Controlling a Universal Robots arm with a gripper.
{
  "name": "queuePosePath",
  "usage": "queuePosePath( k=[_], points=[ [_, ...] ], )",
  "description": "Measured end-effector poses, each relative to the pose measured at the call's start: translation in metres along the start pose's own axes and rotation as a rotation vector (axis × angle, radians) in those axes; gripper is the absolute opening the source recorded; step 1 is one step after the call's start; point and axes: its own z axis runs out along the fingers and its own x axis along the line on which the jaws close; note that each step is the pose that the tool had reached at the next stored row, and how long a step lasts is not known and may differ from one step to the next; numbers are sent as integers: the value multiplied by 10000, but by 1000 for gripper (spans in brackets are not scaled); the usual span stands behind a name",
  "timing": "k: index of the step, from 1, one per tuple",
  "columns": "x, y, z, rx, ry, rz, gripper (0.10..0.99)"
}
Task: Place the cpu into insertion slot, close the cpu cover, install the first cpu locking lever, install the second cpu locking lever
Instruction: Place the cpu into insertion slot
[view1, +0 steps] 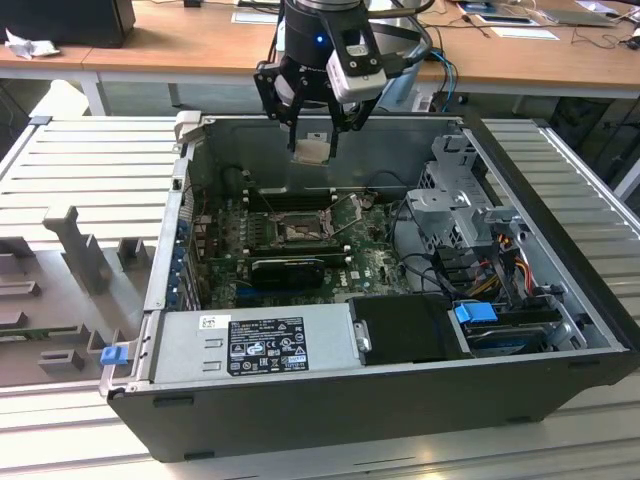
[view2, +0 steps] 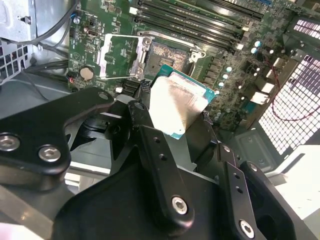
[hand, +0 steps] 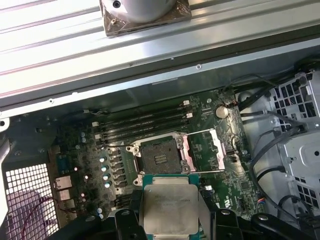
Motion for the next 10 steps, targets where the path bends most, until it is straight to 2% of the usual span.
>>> queuePosePath(
  k=[4, 10],
  points=[
    [0, 0, 2, -9, -42, 498, 529],
    [0, 0, 3, -18, -83, 959, 529]
  ],
)
